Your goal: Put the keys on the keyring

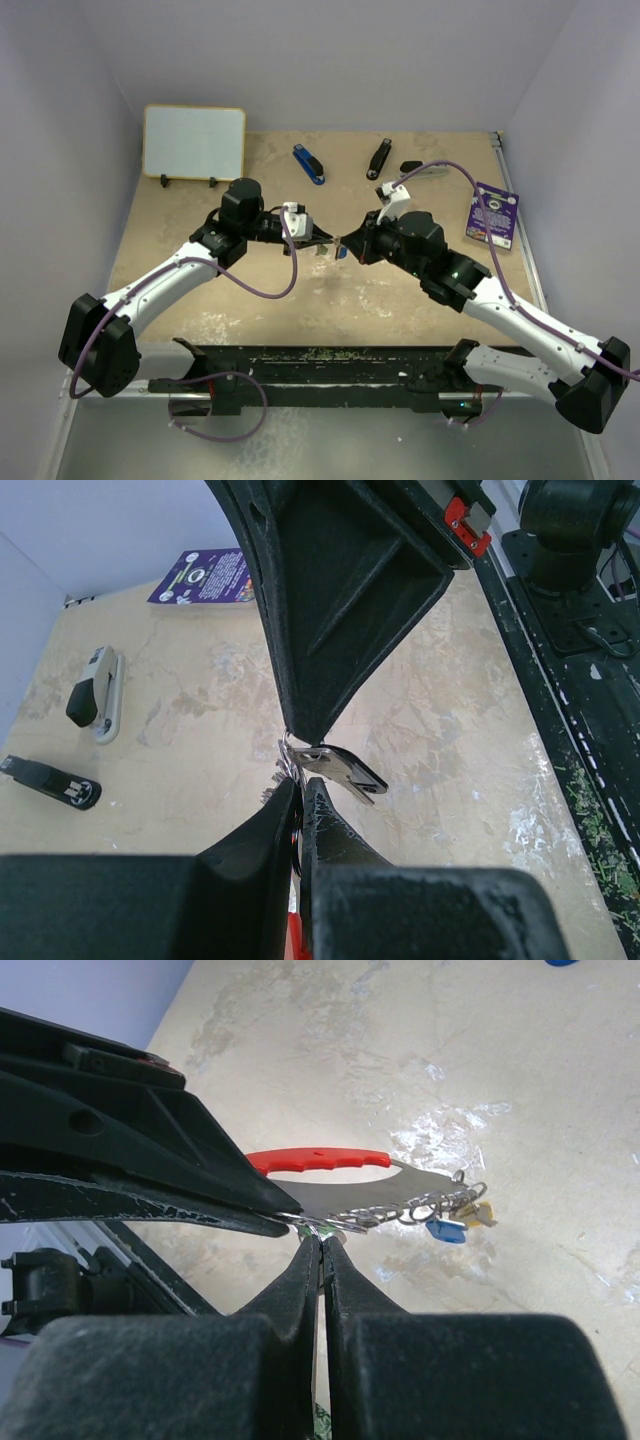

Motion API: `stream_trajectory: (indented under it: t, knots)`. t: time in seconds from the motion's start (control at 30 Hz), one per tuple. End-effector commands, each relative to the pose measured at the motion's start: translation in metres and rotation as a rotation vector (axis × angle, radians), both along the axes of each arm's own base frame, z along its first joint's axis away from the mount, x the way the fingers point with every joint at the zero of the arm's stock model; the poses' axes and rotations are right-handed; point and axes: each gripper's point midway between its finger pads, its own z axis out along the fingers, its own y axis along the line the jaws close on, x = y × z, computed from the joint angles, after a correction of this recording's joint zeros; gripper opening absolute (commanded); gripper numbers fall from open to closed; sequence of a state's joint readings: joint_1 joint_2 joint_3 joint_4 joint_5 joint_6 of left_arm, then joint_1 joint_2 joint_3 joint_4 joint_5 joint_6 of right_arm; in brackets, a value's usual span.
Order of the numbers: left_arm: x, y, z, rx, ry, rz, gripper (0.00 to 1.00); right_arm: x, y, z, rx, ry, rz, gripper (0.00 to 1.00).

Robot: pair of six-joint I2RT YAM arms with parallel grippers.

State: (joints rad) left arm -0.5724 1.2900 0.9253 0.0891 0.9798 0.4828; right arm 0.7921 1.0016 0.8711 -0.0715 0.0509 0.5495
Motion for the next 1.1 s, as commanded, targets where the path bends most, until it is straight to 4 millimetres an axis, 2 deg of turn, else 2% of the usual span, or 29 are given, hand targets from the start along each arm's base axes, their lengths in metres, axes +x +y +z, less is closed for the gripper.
stream_trajectory:
  t: [0.0, 0.3, 0.43, 0.6, 1.07]
  knots:
    - [-0.002, -0.004, 0.045, -0.09, -0.167, -0.031, 0.03, 0.005, -0.003, 0.016, 0.004, -0.016, -0.034, 0.0]
    - [0.003, -0.004, 0.04, -0.058, -0.227, -0.006, 0.03, 0.007, -0.001, 0.014, -0.013, 0.002, -0.045, 0.0]
    - [0.008, -0.003, 0.035, -0.04, -0.237, 0.018, 0.04, 0.002, 0.002, 0.025, 0.02, -0.03, -0.011, 0.0]
    - [0.011, -0.003, 0.032, -0.032, -0.225, 0.039, 0.03, -0.003, -0.003, 0.034, 0.045, -0.06, -0.014, 0.0]
    - [-0.004, -0.007, 0.056, -0.123, -0.208, -0.017, 0.04, -0.001, 0.002, 0.02, 0.024, -0.026, -0.002, 0.0]
